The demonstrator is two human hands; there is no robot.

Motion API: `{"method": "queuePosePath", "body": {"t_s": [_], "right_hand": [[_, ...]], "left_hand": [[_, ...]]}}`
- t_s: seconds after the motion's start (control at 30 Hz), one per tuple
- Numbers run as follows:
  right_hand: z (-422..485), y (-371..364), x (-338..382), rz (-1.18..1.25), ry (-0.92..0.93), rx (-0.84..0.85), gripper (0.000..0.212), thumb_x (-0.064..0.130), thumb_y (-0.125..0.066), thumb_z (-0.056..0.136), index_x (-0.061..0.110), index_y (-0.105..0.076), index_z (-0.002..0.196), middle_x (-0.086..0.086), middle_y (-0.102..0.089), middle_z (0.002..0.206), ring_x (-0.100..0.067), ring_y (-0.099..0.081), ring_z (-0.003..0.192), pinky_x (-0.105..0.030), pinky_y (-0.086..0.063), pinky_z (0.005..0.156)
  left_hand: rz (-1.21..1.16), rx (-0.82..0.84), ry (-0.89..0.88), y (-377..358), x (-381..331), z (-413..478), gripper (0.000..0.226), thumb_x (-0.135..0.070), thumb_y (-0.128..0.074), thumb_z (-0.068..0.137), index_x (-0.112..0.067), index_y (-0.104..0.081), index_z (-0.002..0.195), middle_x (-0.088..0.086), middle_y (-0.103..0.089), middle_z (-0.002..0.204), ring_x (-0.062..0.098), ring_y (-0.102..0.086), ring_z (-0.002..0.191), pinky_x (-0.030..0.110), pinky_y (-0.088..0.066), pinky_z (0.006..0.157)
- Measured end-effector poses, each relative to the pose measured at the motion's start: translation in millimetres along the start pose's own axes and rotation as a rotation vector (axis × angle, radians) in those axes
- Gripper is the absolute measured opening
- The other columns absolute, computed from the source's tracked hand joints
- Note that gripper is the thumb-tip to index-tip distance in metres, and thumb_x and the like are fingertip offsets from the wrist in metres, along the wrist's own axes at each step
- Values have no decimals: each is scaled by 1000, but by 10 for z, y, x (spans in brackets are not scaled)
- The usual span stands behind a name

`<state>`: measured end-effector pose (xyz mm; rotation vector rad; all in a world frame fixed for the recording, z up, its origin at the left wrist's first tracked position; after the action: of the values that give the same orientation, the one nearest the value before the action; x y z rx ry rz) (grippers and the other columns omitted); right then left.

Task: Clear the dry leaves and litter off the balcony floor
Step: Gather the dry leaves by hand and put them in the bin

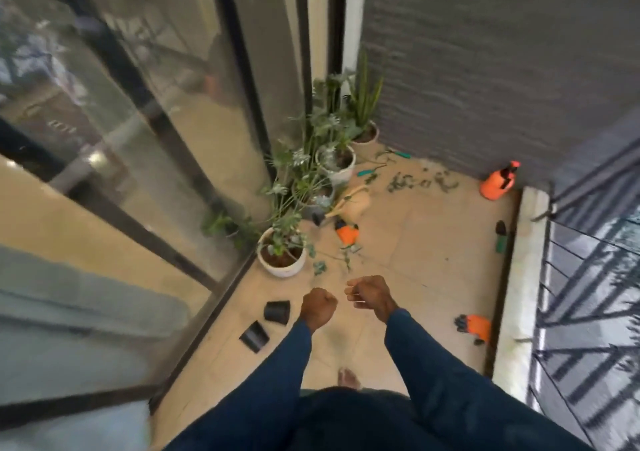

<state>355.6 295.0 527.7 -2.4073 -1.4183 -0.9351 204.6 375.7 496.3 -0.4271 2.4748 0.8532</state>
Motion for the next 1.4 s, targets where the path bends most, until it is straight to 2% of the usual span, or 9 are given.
{"method": "queuePosePath", "body": {"t_s": [0.1,0.27,0.43,0.63,0.77,0.87,1.1,1.27,1.4], "right_hand": [[186,594,222,154,24,-72,20,2,-55,96,-1,-73,103,-18,-77,94,-24,-70,74,-33,-58,67],[441,1221,590,373,53,-170,22,0,-51,96,5,-73,99,-15,-77,97,-21,-72,79,-29,-60,67],[718,1630,890,538,65,-188,22,-3,-51,96,6,-70,102,-12,-77,96,-22,-73,85,-29,-60,73],[1258,2328,1306,587,35,-288,28,-1,-46,97,4,-72,108,-11,-78,95,-25,-75,93,-29,-60,71],[1468,2821,1533,633,24,-367,29,1,-44,99,6,-72,107,-9,-78,94,-24,-75,92,-28,-59,69],[1581,3160,1629,705,8,-423,24,4,-50,99,5,-73,107,-10,-78,95,-25,-75,91,-28,-59,66],[2108,3950,2003,779,-8,-376,17,8,-60,97,2,-73,107,-15,-76,102,-28,-72,92,-33,-59,76],[2751,4579,2366,678,-30,-283,22,5,-54,99,0,-74,106,-16,-76,100,-27,-72,84,-33,-58,73],[3175,5130,2789,588,-30,-246,22,2,-53,98,-2,-73,105,-17,-75,96,-26,-69,76,-32,-57,69]], "left_hand": [[69,42,-95,-194,-735,230,29,-26,-59,90,-5,-78,90,13,-77,94,29,-71,96,35,-54,86],[138,80,-140,-397,-1440,653,26,-22,-59,86,-4,-77,79,13,-76,85,32,-71,89,37,-57,79],[182,108,-181,-564,-1996,1087,25,-16,-56,91,-3,-78,89,15,-77,93,33,-72,91,38,-59,82],[262,208,-237,-826,-2850,1735,28,-18,-55,85,-7,-80,89,12,-77,99,32,-72,96,36,-61,81],[344,272,-294,-992,-3522,2112,29,-24,-54,84,-8,-78,86,12,-77,93,32,-73,92,33,-59,76],[391,278,-334,-1110,-3990,2379,26,-24,-58,85,-7,-77,83,12,-77,87,31,-73,89,38,-60,80],[454,275,-372,-1454,-4969,2867,39,-33,-49,79,-6,-76,81,14,-76,84,34,-72,87,41,-60,80],[352,213,-252,-1672,-5567,3261,25,-25,-56,87,-11,-77,84,10,-77,93,28,-73,90,32,-61,73],[240,163,-147,-1866,-5907,3657,33,-36,-55,77,-13,-76,88,7,-76,95,27,-74,90,33,-63,73]]}}
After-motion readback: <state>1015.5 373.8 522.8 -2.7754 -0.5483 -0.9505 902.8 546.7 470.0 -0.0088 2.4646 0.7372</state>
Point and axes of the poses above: each hand's wrist, its own z-axis towards the middle knuckle, its own y-axis out of the back of the hand, x = y × z, the point moved 9 cm from there along z, towards the middle knuckle
